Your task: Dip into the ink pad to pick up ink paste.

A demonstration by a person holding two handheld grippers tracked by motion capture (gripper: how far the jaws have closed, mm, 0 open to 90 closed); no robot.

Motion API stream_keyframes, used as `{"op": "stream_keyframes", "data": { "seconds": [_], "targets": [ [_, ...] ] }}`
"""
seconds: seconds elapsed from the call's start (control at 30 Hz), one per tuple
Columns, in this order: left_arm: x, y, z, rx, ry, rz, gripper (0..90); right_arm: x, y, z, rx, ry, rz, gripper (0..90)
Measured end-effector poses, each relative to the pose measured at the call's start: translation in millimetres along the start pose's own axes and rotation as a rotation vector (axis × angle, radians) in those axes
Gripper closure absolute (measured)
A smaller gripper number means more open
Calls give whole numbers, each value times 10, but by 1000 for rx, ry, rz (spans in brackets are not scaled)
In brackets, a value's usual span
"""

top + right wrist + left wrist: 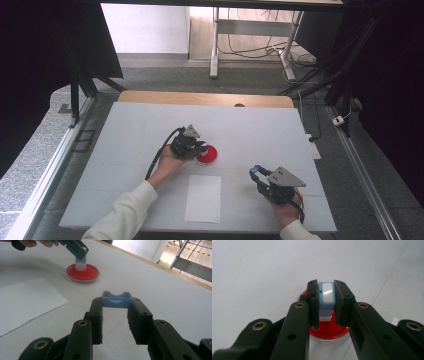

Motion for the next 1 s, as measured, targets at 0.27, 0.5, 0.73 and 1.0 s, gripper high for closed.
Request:
{"op": "stream_keyframes", "data": {
  "seconds": [0.27,0.5,0.73,1.0],
  "targets": [
    [1,-3,-9,8,-9,4,759,0,-1,2,-1,-1,-2,656],
    [-7,-22,-6,4,-9,15,758,-2,0,-1,-1,0,3,656],
    [-56,-97,3,-11,-6,55,757,0,0,5,-1,-1,-2,655],
    [-97,-197,7,-2,-8,79,757,-2,0,-1,-2,-1,2,655]
  ]
}}
Point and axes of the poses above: each handheld gripper's, and its own axes: y roughly forward along the jaws, x roughly out of its underside, z roughly to its right, the point moved 4 cm from there along y, roughly forward along the jaws, and after that the axes turned 1 degree about -y, right-handed, at the moved point
